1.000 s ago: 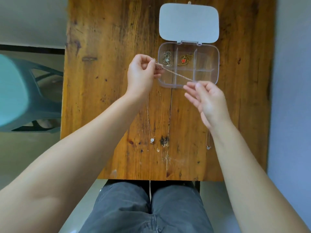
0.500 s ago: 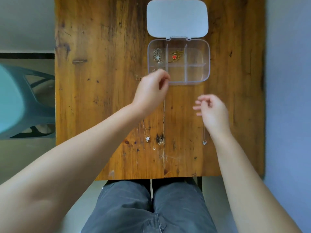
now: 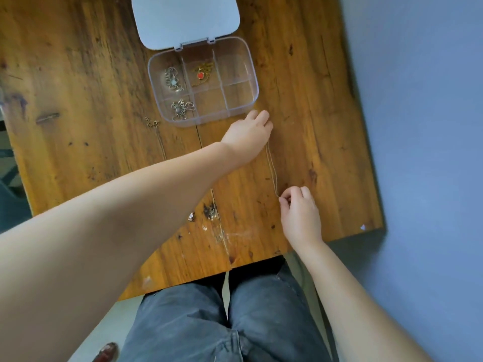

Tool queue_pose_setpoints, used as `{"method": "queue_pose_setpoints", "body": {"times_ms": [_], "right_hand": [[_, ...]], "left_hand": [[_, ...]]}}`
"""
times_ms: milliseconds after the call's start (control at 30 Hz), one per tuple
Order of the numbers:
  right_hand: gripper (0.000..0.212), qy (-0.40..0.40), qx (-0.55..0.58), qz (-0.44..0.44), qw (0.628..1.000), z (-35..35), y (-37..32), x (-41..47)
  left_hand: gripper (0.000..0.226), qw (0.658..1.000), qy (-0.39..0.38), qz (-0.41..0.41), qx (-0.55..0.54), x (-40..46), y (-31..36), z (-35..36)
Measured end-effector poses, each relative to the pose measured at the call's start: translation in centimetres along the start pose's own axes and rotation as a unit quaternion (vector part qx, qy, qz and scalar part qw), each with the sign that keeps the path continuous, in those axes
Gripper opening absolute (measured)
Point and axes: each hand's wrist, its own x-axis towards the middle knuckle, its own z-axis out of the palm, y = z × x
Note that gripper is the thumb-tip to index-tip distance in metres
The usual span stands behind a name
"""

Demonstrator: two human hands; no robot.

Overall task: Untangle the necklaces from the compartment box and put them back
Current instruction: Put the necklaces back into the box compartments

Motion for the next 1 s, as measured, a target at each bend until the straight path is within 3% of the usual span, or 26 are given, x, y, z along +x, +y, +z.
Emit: {"method": "queue_pose_setpoints", "body": {"times_ms": [67,133,167,267,367,433,467,567,633,767,867,933,1000], "right_hand": [[0.009,0.007,0.052,-0.006,0.999,-0.9,-0.1,0.5],[0.006,0.015,0.130,-0.012,0.991,-2.1,-0.6,1.3],[0.006,0.012,0.186,-0.003,0.983,-2.8,-1.2,2.0],[0.008,-0.017,0.407,0.052,0.912,-5.3,-4.3,4.6],[0.007,-0.055,0.582,0.033,0.810,-7.6,-8.4,7.4],[0.008,-0.076,0.611,0.012,0.788,-8.3,-11.0,9.0],[0.008,-0.082,0.603,0.007,0.794,-8.3,-12.1,9.8],[0.005,-0.099,0.527,0.014,0.844,-7.1,-14.6,11.7],[0.004,-0.116,0.454,0.026,0.883,-5.4,-15.7,12.4],[0.005,-0.073,0.326,-0.005,0.943,-2.8,-16.0,12.5],[0.010,-0.024,0.293,-0.065,0.954,-2.3,-15.2,10.4],[0.014,-0.050,0.290,-0.084,0.952,-1.3,-14.3,8.1],[0.015,-0.124,0.256,-0.082,0.955,0.5,-13.4,5.0]], "left_hand": [[0.025,0.999,-0.004,-0.010,-0.042,-0.1,-0.1,-0.1],[0.013,0.983,0.032,-0.054,-0.174,-0.8,-0.1,-0.6],[0.010,0.959,0.060,-0.093,-0.260,-1.4,-0.1,-1.1],[0.007,0.826,0.144,-0.216,-0.501,-3.2,-0.2,-3.4],[0.013,0.663,0.196,-0.246,-0.680,-4.5,-1.1,-6.2],[0.013,0.580,0.223,-0.247,-0.744,-4.9,-2.3,-7.6],[0.011,0.563,0.237,-0.257,-0.749,-5.0,-2.9,-8.0],[0.012,0.558,0.268,-0.321,-0.717,-4.9,-4.9,-8.1],[0.015,0.574,0.259,-0.359,-0.689,-5.1,-5.8,-7.4],[0.011,0.664,0.202,-0.358,-0.624,-6.3,-8.3,-6.3],[0.016,0.682,0.234,-0.366,-0.589,-8.8,-12.0,-6.1],[0.022,0.726,0.249,-0.391,-0.509,-10.9,-14.1,-5.3],[0.022,0.796,0.220,-0.404,-0.394,-12.5,-15.1,-3.4]]}}
